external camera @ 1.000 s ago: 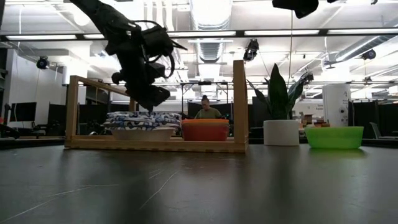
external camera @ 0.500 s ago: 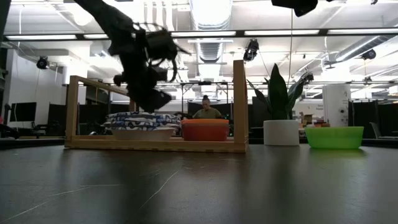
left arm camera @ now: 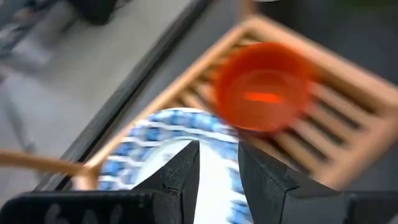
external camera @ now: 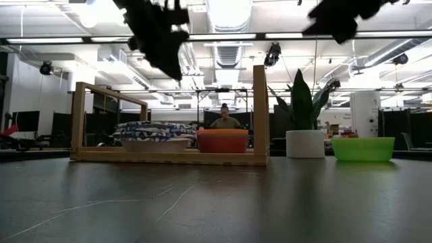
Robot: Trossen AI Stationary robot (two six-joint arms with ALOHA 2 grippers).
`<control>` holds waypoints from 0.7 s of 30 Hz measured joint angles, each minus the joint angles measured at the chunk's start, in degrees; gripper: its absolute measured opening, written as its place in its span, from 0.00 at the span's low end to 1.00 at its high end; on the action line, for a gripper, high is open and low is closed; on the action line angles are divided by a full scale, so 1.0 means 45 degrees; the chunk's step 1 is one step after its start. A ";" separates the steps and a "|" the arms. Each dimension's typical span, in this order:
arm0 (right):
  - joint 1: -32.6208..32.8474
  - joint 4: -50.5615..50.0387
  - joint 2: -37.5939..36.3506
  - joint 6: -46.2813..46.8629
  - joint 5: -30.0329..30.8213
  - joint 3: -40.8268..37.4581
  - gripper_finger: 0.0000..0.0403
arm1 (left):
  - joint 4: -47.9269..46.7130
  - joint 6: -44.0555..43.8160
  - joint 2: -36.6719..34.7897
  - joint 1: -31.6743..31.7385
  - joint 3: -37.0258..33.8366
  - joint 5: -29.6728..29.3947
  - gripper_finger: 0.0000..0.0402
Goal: Place and stack bowls onto a shelf
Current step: Stack the green bowl on the orange bowl on the shelf
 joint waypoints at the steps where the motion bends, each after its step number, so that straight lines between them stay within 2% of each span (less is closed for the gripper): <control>1: -0.0005 -0.0341 0.0039 0.0780 0.0609 -0.0008 0.56 | 0.0000 0.0039 -0.0016 -0.0408 0.0047 0.0165 0.23; 4: -0.0236 -0.2663 0.0120 0.3712 0.1782 0.0241 0.56 | 0.0018 0.0235 -0.0028 -0.1535 0.0151 0.0432 0.23; 7: -0.0960 -0.5861 0.0289 0.7212 0.1805 0.0745 0.56 | 0.0118 0.0257 -0.0028 -0.2437 0.0215 0.0344 0.23; 10: -0.2023 -0.8474 0.0674 0.8999 0.1243 0.0975 0.56 | 0.0529 0.0227 -0.0028 -0.2951 0.0221 0.0247 0.23; 13: -0.3341 -0.9347 0.1128 0.9254 0.0249 0.0980 0.56 | 0.0840 0.0213 -0.0012 -0.3142 0.0221 -0.0122 0.23; 17: -0.4966 -0.9307 0.1981 0.7995 -0.0611 0.0934 0.56 | 0.0881 0.0101 0.0016 -0.3150 0.0216 -0.0413 0.23; 21: -0.5988 -0.9208 0.2943 0.7034 -0.0821 0.0928 0.56 | 0.0891 0.0028 0.0016 -0.3146 0.0211 -0.0772 0.23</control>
